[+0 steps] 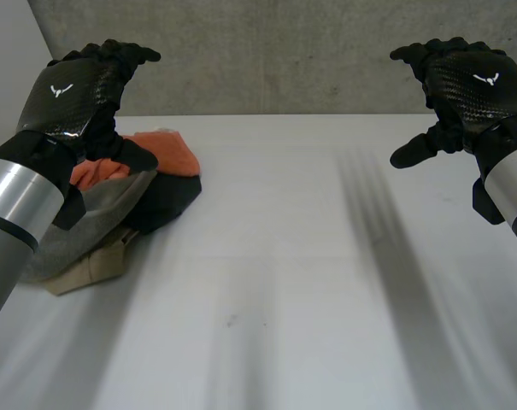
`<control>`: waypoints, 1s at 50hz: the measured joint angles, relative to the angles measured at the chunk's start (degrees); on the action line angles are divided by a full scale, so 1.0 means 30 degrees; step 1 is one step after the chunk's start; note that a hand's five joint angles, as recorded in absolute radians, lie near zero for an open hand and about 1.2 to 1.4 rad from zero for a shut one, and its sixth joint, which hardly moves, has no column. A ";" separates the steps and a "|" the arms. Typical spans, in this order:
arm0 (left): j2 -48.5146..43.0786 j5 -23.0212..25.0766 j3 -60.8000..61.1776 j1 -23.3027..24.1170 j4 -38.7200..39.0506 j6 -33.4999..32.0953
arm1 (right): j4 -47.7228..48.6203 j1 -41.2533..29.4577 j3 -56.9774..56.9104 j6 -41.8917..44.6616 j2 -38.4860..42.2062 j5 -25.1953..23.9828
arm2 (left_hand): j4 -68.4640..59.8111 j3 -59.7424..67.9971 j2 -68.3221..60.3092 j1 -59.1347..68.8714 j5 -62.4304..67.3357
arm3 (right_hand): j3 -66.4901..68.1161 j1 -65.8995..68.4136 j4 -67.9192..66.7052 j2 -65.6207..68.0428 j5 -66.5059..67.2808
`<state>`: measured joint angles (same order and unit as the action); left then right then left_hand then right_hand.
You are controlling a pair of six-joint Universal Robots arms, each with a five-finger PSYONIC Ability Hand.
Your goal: Fold the laundry.
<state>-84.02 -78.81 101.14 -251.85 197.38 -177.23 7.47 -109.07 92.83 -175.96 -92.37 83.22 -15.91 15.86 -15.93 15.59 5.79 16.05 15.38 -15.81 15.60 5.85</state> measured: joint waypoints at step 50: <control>-1.3239 -0.3102 -1.2388 -0.5596 -0.0118 -0.9179 | -0.0145 0.0028 0.0203 0.1560 0.0239 -0.0100 | -1.7556 1.7356 -1.7460 1.6150 1.5384 | -0.1433 -0.0848 0.1369 -0.1193 -0.1096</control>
<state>-123.74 -88.11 63.98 -268.64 197.02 -204.76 7.03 -108.99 93.44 -171.28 -91.66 82.92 -68.58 67.93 -68.31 64.04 51.94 11.76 12.83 -11.71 12.02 2.56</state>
